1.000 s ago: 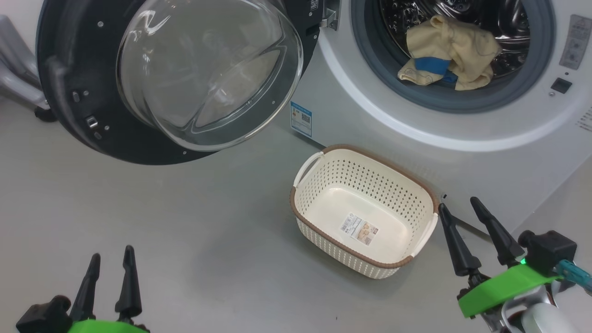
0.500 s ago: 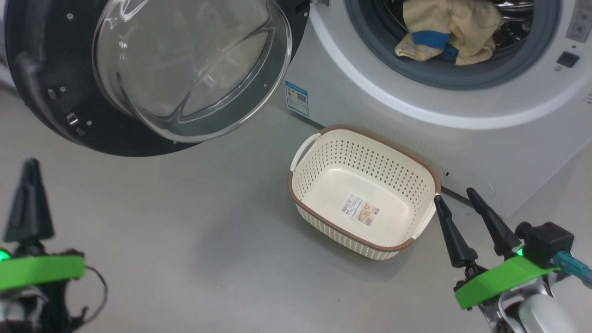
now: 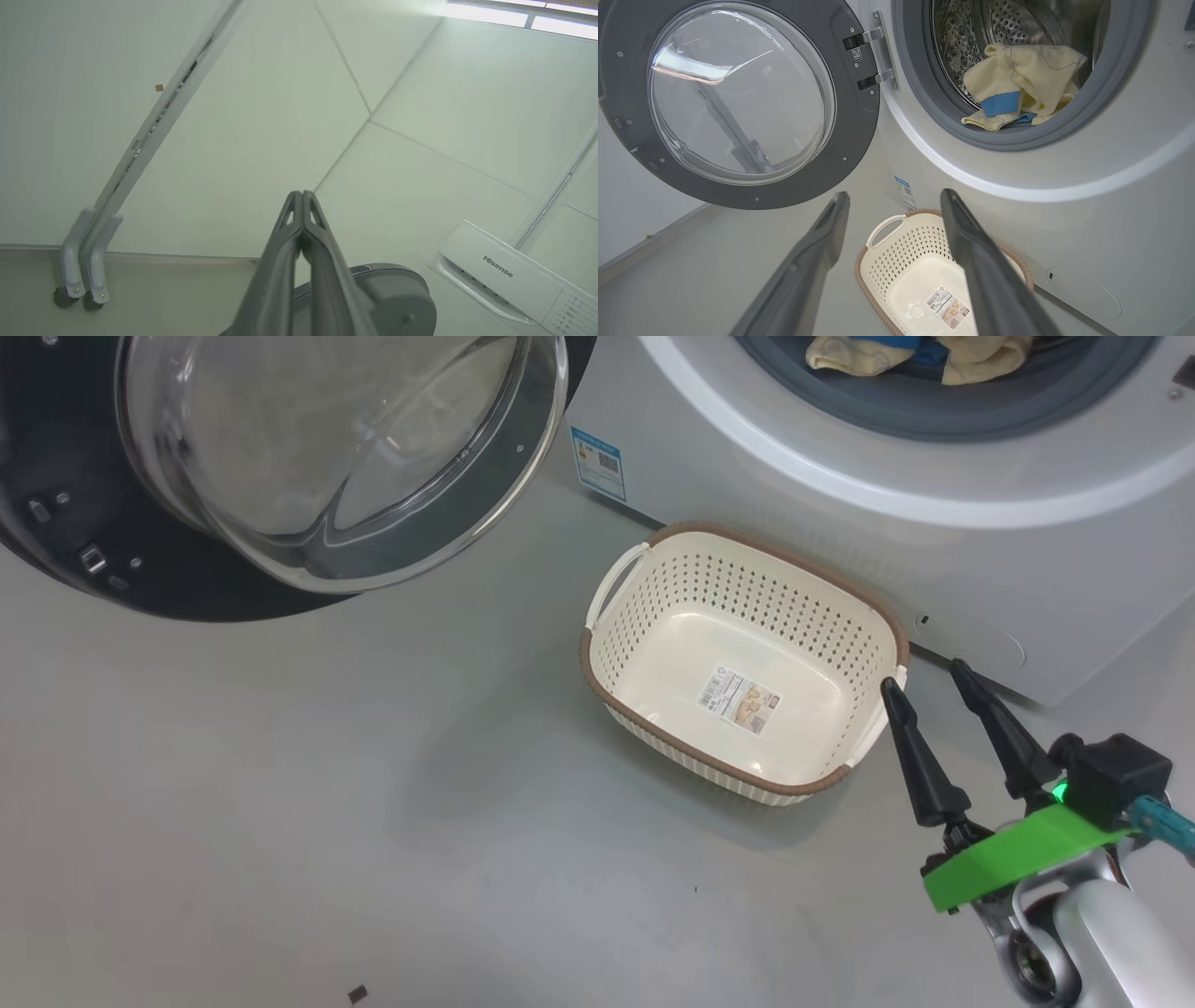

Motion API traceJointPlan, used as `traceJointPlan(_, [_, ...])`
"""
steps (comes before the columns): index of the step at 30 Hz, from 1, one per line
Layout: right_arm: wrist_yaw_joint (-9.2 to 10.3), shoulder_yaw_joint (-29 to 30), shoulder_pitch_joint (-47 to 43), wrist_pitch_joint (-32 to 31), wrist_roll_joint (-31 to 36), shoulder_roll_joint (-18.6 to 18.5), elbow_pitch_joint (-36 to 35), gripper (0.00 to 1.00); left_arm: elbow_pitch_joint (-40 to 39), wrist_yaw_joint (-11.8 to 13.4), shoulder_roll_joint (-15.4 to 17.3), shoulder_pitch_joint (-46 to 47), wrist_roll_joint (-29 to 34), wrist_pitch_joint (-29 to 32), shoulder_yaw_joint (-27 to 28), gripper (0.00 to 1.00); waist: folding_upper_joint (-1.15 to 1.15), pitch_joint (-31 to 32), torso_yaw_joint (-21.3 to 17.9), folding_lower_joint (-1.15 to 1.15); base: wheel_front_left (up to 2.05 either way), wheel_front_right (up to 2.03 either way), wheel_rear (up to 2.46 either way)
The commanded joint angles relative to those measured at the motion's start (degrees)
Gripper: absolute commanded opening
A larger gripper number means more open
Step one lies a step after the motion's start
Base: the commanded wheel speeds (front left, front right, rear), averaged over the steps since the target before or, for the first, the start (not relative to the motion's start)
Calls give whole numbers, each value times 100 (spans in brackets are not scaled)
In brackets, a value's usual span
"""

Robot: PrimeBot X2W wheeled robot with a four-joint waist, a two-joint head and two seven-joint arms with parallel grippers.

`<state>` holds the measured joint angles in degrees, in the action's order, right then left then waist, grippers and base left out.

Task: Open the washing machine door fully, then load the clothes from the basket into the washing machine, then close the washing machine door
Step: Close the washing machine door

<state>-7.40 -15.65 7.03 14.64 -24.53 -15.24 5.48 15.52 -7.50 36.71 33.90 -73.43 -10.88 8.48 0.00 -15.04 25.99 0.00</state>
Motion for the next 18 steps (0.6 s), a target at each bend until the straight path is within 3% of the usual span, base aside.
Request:
traceJointPlan(1, [-9,-115,153,36,44,-122,-196,100,-21,1,461,290,-142,73,233,0,0,-63,-27,0,0,0,0])
traceJointPlan(6, [-9,-151,241,36,54,-199,-230,100,826,1,905,980,-621,525,-123,0,0,-241,-79,0,0,0,0])
traceJointPlan(14, [-9,-241,378,36,109,-299,-295,100,1730,1,1117,1733,-1416,1868,-647,0,0,-549,-212,0,0,0,0])
traceJointPlan(18, [-9,-297,432,36,135,-329,-327,100,2084,1,1194,1964,-1538,2263,-764,0,0,-681,-284,0,0,0,0])
